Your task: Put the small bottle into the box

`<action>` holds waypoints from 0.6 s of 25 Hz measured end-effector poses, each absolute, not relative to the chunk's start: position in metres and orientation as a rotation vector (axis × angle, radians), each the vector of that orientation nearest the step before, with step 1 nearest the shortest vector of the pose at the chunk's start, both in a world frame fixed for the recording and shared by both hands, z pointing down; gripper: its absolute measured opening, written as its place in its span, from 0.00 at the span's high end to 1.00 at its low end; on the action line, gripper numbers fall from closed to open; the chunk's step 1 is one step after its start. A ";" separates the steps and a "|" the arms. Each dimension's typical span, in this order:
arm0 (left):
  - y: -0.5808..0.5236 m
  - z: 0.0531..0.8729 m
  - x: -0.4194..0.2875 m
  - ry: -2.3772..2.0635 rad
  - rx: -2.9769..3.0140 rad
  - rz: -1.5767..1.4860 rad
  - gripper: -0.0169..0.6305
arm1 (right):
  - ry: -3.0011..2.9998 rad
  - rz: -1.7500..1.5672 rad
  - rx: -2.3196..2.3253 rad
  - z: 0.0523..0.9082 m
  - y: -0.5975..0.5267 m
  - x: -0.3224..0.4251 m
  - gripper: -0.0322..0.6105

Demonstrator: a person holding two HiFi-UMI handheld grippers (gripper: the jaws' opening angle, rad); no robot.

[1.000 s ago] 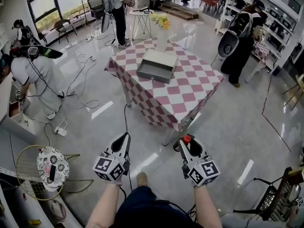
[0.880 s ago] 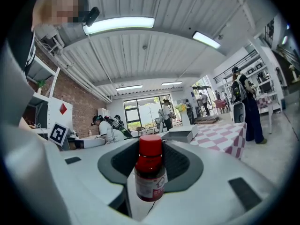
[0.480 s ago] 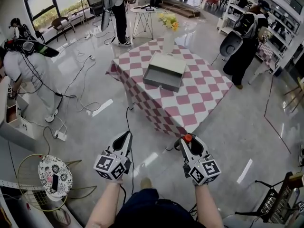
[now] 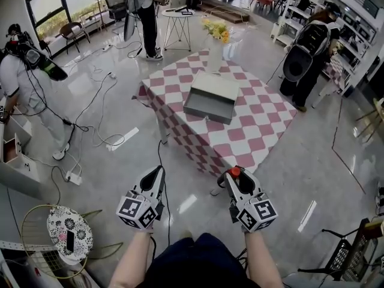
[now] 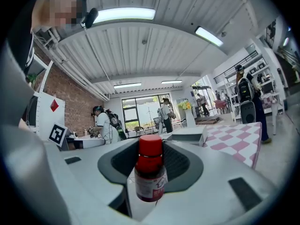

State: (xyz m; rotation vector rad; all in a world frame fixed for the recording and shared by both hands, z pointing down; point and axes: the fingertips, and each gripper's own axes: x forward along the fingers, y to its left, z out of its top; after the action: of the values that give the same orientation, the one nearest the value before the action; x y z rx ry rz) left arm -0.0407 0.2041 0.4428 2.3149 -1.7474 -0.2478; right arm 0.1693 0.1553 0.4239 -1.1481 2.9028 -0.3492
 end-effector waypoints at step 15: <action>0.127 0.454 -0.073 -1.744 2.313 -0.241 0.97 | 2.899 -0.365 -1.146 0.437 0.075 0.133 0.71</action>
State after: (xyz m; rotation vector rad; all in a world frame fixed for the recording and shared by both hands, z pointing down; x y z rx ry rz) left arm -0.0728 0.1265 0.4542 2.3125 -1.7443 -0.2412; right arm 0.1326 0.0751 0.4371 -1.1461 2.8995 -0.3651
